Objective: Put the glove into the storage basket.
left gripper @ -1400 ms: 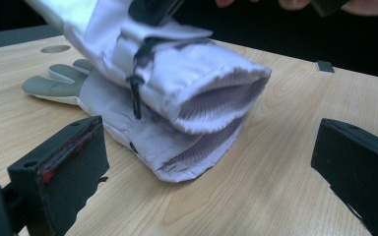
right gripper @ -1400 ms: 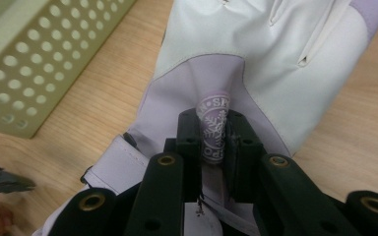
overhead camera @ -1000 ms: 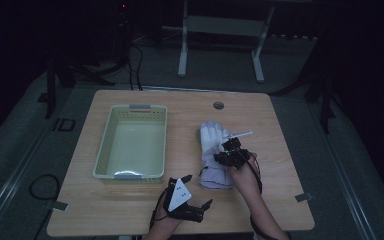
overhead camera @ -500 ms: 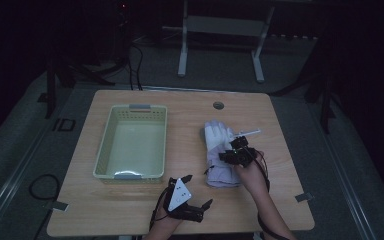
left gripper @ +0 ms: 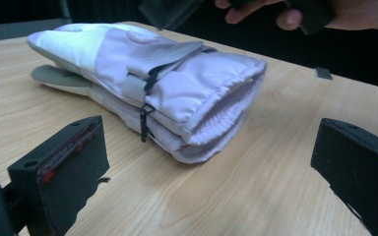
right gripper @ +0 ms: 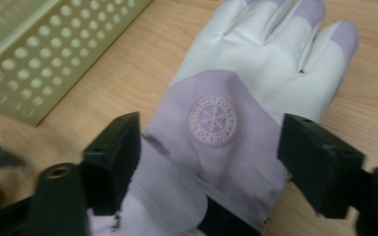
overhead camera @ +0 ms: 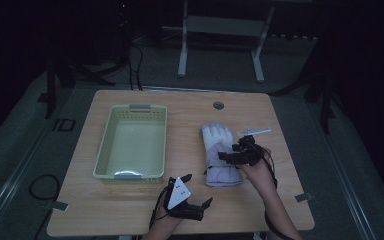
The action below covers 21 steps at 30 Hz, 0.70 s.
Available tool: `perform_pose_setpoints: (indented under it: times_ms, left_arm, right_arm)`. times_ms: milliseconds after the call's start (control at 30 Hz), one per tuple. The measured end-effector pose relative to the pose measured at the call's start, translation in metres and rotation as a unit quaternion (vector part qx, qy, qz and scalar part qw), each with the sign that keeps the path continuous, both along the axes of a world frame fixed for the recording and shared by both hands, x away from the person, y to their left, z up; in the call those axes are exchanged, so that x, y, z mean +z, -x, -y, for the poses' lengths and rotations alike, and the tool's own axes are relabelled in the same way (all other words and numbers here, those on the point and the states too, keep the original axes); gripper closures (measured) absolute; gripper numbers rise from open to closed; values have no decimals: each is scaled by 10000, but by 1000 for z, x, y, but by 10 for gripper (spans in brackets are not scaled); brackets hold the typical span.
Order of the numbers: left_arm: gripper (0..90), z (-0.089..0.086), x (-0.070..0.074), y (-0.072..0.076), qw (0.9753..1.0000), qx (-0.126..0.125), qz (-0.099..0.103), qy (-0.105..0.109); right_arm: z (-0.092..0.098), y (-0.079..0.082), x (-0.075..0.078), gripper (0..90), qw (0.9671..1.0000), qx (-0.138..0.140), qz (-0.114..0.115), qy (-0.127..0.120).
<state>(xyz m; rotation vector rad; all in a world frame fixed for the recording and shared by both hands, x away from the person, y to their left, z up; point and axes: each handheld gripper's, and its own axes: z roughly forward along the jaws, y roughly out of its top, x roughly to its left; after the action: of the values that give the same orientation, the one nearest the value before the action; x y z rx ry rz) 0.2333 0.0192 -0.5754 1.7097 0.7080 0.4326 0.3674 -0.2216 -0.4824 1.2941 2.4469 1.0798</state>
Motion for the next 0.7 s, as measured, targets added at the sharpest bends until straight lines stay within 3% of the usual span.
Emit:
perform_pose_setpoints:
  times_ms: [167,300,400,433,467,533,633,700]
  left_arm:
    - [10,1,0,-2,9997,-171,-180,7]
    - [10,8,1,2,9993,-165,-91,-335]
    - [10,9,4,1,9983,-346,-343,-314]
    - [10,9,4,1,9983,-346,-343,-314]
    - [10,9,8,0,9977,-407,-432,-319]
    - [10,9,13,-1,9977,-467,-408,-270]
    - [11,10,25,-6,9951,-675,-515,-505]
    - [12,9,34,-6,9962,-529,-346,-604]
  right_arm:
    - [11,3,1,161,9991,253,318,-72]
    - [23,5,0,173,9962,703,515,-65]
    - [33,6,-3,175,9944,879,582,7]
    - [33,6,-3,175,9944,879,582,7]
    - [36,7,-4,175,9940,901,622,20]
    - [44,9,-6,175,9920,1014,748,55]
    - [53,10,-6,174,9919,995,782,95]
    - [58,10,-4,174,9922,982,769,75]
